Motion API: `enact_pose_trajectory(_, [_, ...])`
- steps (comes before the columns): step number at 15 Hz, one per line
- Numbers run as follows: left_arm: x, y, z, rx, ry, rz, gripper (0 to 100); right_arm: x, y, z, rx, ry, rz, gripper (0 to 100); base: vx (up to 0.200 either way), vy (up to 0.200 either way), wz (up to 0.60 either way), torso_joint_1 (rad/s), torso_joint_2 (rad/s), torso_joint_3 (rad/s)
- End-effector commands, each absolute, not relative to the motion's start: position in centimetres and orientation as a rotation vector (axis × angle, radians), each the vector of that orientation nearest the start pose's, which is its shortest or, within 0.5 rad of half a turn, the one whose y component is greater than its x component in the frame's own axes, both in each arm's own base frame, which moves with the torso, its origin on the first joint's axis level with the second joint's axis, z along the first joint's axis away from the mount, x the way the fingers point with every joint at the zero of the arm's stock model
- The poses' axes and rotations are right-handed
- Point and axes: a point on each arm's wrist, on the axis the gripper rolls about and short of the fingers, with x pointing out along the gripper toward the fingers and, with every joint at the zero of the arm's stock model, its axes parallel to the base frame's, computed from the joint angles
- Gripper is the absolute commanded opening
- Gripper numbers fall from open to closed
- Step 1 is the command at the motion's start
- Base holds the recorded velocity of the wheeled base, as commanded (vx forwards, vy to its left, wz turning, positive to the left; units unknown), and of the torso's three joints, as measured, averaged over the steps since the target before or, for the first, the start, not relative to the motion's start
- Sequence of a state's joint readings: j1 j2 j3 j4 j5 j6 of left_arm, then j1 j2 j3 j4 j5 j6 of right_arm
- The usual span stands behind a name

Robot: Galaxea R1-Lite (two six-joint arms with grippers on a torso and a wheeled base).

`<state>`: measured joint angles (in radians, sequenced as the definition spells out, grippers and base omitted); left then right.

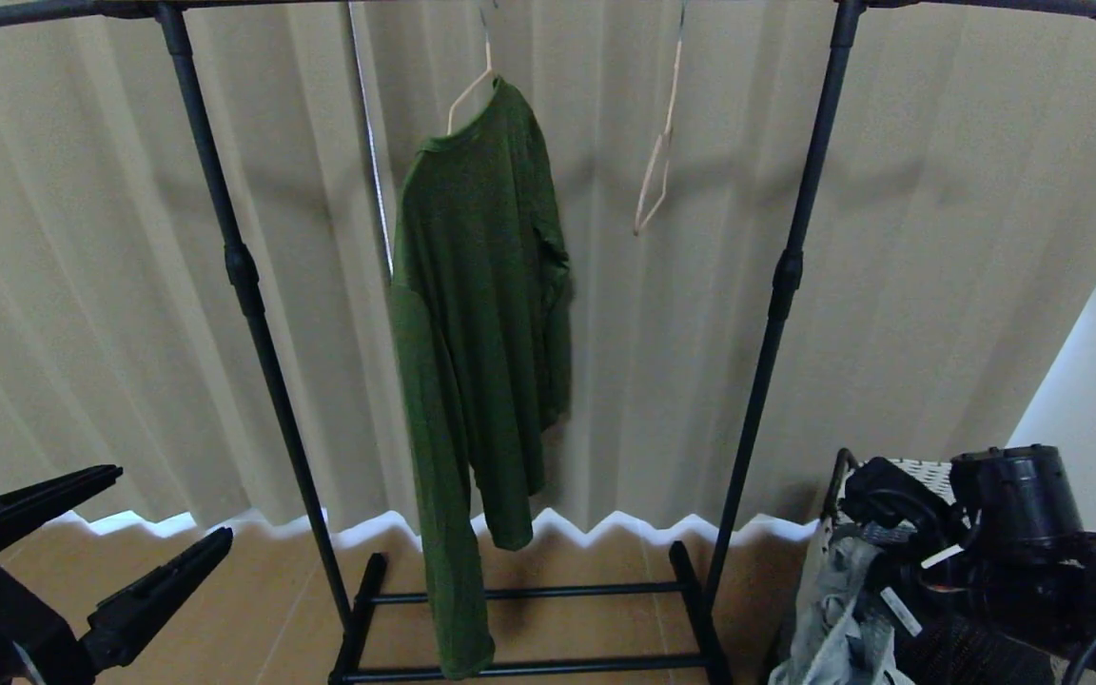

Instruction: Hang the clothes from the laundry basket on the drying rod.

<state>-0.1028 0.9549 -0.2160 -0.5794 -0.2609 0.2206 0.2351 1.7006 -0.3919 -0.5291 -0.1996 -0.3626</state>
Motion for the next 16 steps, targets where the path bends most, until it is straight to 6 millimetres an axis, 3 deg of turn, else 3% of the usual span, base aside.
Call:
enact_pose_trajectory(1, [10.5,-2.9,16.9,0.204,0.101,-0.529,100,21.8,5.5,14.2,-0.449,0.455,0.227,0,0.000,0.000,0.00,0.000,0.00,0.000])
enact_pose_trajectory(3, [10.5,-3.3,17.1,0.206,0.091,-0.575,100,21.8,5.6,15.2,-0.439,0.413,0.237,0,0.000,0.000,0.00,0.000,0.00,0.000])
enact_pose_trajectory(5, [10.8,-6.8,17.5,0.217,0.098,-0.841,100,22.4,7.4,19.5,-0.408,0.221,0.313,0,0.000,0.000,0.00,0.000,0.00,0.000])
enact_pose_trajectory(7, [11.5,-8.1,17.3,0.225,0.136,-0.901,100,22.5,8.3,20.9,-0.394,0.167,0.342,0,0.000,0.000,0.00,0.000,0.00,0.000])
enact_pose_trajectory(8, [13.1,-10.2,16.6,0.241,0.207,-0.958,100,22.3,9.9,22.6,-0.358,0.099,0.392,0,0.000,0.000,0.00,0.000,0.00,0.000])
enact_pose_trajectory(10, [14.7,-12.0,16.3,0.248,0.254,-0.983,100,22.0,11.0,23.5,-0.337,0.065,0.434,0,0.000,0.000,0.00,0.000,0.00,0.000])
enact_pose_trajectory(11, [16.1,-13.9,16.0,0.242,0.296,-0.986,100,21.6,12.0,24.0,-0.318,0.044,0.475,0,0.000,0.000,0.00,0.000,0.00,0.000])
enact_pose_trajectory(16, [18.0,-21.0,15.3,0.046,0.453,-0.990,100,19.8,13.3,26.0,-0.279,-0.038,0.559,0,0.000,0.000,0.00,0.000,0.00,0.000])
